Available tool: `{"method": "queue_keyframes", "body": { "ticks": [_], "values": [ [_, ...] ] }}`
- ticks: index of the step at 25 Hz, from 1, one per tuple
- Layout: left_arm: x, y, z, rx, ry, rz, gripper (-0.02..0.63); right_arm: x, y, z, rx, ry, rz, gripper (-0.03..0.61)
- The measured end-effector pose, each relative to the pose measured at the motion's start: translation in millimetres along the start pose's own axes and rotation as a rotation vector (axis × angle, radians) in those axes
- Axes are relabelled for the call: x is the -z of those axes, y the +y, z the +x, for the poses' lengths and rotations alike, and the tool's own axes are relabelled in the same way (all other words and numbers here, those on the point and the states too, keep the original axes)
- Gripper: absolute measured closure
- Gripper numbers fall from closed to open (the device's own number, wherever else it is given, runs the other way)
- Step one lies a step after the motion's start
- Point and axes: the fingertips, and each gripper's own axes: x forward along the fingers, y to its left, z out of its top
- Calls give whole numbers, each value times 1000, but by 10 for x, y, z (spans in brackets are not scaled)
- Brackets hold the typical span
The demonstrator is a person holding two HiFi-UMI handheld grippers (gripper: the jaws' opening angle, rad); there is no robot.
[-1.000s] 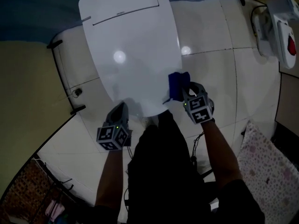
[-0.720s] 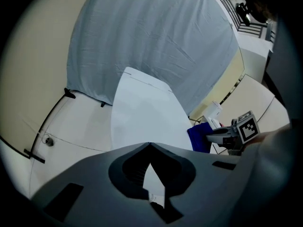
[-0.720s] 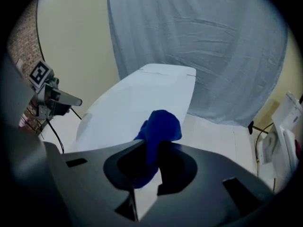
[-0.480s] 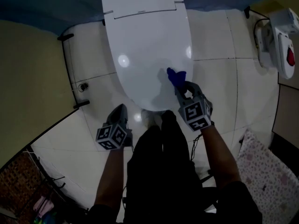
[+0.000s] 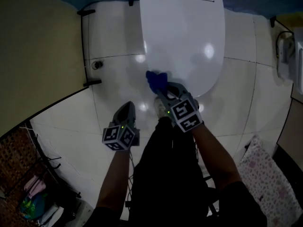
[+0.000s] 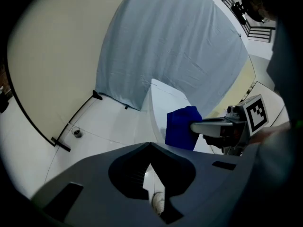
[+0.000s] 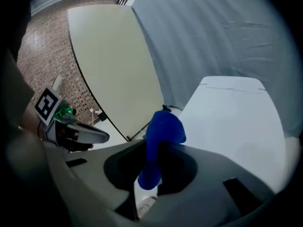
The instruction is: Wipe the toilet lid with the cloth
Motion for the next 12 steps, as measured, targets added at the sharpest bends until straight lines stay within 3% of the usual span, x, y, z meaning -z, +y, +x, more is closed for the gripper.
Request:
{"method": "queue_keyframes", "body": {
  "ticks": [6, 12],
  "values": [
    [488, 26, -6, -9, 55, -46, 623, 772, -375, 58, 155, 253, -277, 520],
    [766, -305, 110, 34, 90, -60, 623, 1085, -861, -326, 244, 295, -330, 520]
  ]
}}
